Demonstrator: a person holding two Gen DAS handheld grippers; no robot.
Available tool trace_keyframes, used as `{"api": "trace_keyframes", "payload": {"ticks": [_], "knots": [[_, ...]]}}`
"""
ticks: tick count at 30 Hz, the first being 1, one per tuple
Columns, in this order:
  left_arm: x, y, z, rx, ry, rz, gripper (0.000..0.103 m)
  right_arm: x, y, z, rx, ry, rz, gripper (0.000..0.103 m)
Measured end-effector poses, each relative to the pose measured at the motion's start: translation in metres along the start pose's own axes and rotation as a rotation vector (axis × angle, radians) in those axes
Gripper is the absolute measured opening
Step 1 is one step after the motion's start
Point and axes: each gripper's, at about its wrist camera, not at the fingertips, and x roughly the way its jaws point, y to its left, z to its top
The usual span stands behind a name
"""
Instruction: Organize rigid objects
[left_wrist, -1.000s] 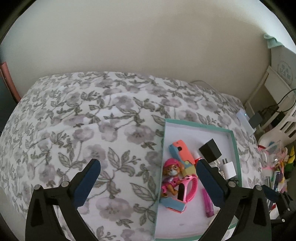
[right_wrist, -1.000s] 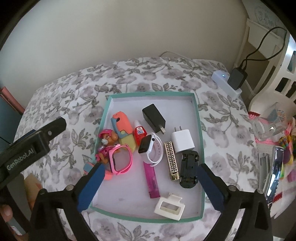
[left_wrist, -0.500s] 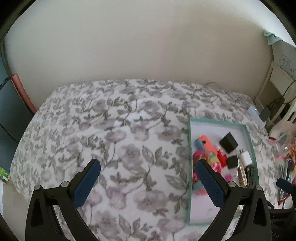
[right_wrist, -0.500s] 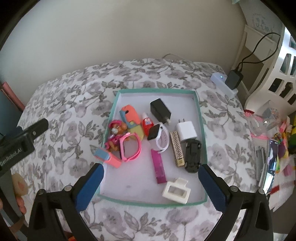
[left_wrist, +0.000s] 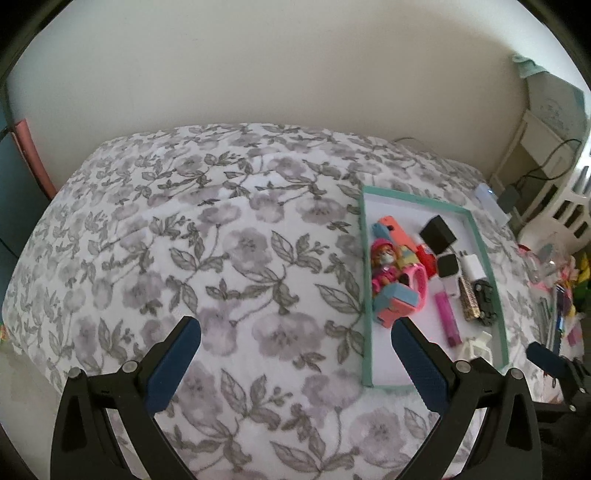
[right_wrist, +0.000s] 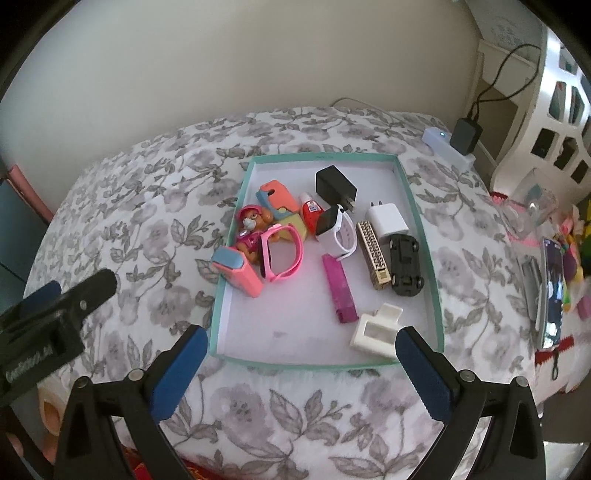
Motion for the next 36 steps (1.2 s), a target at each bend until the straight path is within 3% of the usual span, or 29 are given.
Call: {"api": "trace_keyframes", "payload": {"ticks": [13,36], "knots": [[-0.002,0.014,-0.023,-0.058,0.057,-0.002,0.103,-0.014,0.004,-0.013,-0.015,-0.041,-0.043,0.103],[-0.01,-0.002,-0.028,-0.01,0.017,0.036,0.102,-0.013,-0.014,-0.02,0.071,-0.063,-0.061,0.103]]}}
